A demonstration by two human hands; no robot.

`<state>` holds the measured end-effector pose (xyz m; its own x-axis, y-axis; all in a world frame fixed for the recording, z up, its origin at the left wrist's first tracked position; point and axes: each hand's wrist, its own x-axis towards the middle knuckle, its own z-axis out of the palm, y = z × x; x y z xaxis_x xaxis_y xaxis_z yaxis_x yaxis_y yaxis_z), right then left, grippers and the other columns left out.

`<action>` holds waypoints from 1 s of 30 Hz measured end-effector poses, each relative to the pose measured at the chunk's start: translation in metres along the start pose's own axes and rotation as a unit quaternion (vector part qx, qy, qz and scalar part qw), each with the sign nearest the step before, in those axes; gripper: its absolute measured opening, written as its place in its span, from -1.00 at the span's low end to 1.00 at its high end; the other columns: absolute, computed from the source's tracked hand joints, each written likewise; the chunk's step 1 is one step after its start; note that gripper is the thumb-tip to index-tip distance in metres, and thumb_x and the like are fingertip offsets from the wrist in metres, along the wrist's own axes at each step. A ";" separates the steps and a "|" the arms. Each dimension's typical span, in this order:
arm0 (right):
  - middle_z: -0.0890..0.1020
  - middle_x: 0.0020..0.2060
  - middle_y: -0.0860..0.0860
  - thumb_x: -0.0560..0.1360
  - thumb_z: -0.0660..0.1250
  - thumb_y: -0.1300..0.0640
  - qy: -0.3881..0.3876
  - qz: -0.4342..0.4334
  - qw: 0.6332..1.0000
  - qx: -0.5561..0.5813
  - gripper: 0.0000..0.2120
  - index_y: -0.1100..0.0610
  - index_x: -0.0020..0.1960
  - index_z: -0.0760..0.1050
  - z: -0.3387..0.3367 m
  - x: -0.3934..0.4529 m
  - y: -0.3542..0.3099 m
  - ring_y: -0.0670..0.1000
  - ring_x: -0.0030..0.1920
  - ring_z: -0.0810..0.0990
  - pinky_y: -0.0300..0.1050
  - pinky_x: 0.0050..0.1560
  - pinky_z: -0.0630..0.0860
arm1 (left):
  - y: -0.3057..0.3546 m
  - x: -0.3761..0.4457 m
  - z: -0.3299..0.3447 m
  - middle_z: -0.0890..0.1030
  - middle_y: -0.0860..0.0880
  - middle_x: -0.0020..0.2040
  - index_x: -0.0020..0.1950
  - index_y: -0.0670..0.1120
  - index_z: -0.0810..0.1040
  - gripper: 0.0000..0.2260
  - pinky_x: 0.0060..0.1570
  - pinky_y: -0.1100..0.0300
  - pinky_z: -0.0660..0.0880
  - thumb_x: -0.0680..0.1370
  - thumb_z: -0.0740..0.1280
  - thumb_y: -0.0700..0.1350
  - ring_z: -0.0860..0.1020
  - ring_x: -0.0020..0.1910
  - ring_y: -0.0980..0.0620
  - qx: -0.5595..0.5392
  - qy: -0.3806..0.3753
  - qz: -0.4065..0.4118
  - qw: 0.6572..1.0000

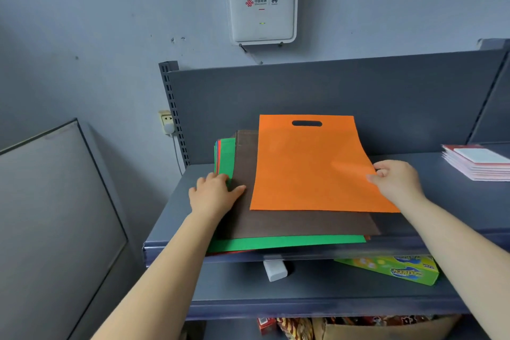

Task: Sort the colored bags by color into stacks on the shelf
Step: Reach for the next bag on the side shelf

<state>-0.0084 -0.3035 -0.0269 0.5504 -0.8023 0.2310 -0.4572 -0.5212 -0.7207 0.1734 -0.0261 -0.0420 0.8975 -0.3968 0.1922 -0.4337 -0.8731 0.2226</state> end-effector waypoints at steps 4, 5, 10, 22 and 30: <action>0.64 0.05 0.16 0.50 0.36 0.24 0.000 -0.012 0.999 0.038 -0.80 0.24 0.12 0.59 -0.002 0.001 0.003 0.09 0.05 0.55 -0.11 -0.01 0.42 | -0.015 0.009 -0.005 0.54 -0.11 0.18 0.17 -0.12 0.51 -0.62 0.10 0.06 0.40 0.54 0.29 0.15 0.48 0.19 -0.16 -0.049 0.001 -0.084 0.995; 0.64 0.04 0.14 0.51 0.34 0.26 -0.003 -0.021 0.999 0.046 -0.81 0.21 0.12 0.59 -0.002 0.001 0.002 0.04 -0.01 0.53 -0.13 -0.03 0.40 | -0.018 0.010 -0.007 0.57 -0.12 0.15 0.11 -0.14 0.54 -0.66 0.05 0.08 0.42 0.54 0.31 0.10 0.51 0.15 -0.15 -0.071 -0.004 -0.102 0.992; 0.65 -0.01 0.09 0.55 0.25 0.28 -0.039 -0.040 0.989 0.137 -0.82 0.11 0.07 0.57 -0.005 -0.003 -0.005 0.08 -0.02 0.60 -0.06 -0.02 0.50 | -0.026 0.000 -0.021 0.60 -0.14 0.05 0.01 -0.14 0.57 -0.85 -0.06 0.11 0.41 0.52 0.37 -0.09 0.54 0.05 -0.17 -0.142 0.065 -0.122 0.980; 0.71 -0.15 -0.05 0.56 0.28 0.23 -0.195 0.002 0.871 0.452 -0.81 -0.04 0.01 0.58 -0.017 -0.069 -0.036 -0.05 -0.16 0.68 -0.08 -0.20 0.54 | -0.045 -0.144 -0.073 0.58 0.01 -0.18 -0.08 -0.09 0.50 -0.97 -0.21 0.27 0.34 0.54 0.34 -0.18 0.53 -0.17 0.09 -0.359 0.345 -0.142 0.855; 0.65 -0.46 -0.10 0.54 0.24 0.35 -0.372 -0.018 0.770 0.518 -0.77 0.03 -0.08 0.51 0.025 -0.176 -0.091 -0.18 -0.47 0.61 -0.34 -0.48 0.51 | -0.077 -0.313 -0.101 0.51 0.11 -0.21 -0.07 -0.14 0.43 -0.95 -0.27 0.56 0.33 0.58 0.27 -0.23 0.48 -0.21 0.28 -0.298 0.476 -0.220 0.797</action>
<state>-0.0469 -0.1077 -0.0185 0.9737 -0.2038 0.1016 0.1578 0.2821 -0.9463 -0.0817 0.1940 -0.0224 0.6284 0.5541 0.5460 -0.3086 -0.4667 0.8288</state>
